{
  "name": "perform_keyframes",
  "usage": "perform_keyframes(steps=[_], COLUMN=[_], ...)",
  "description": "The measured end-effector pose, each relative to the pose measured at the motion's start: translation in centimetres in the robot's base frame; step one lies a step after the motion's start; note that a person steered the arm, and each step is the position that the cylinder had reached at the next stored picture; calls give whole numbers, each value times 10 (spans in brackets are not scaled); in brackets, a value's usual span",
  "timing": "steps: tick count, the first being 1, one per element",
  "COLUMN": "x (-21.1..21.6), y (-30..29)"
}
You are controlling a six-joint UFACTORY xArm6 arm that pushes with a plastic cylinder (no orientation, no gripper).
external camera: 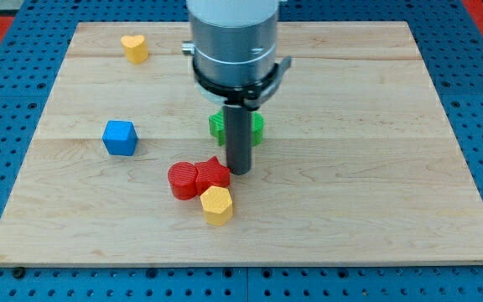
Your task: Move your arm below yellow hexagon
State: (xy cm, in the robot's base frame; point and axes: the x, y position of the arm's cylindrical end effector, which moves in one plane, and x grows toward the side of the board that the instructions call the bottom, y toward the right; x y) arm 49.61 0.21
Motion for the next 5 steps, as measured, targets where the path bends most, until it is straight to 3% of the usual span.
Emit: perform_keyframes(steps=[1, 3, 5], x=[7, 88, 97], y=[43, 37, -66])
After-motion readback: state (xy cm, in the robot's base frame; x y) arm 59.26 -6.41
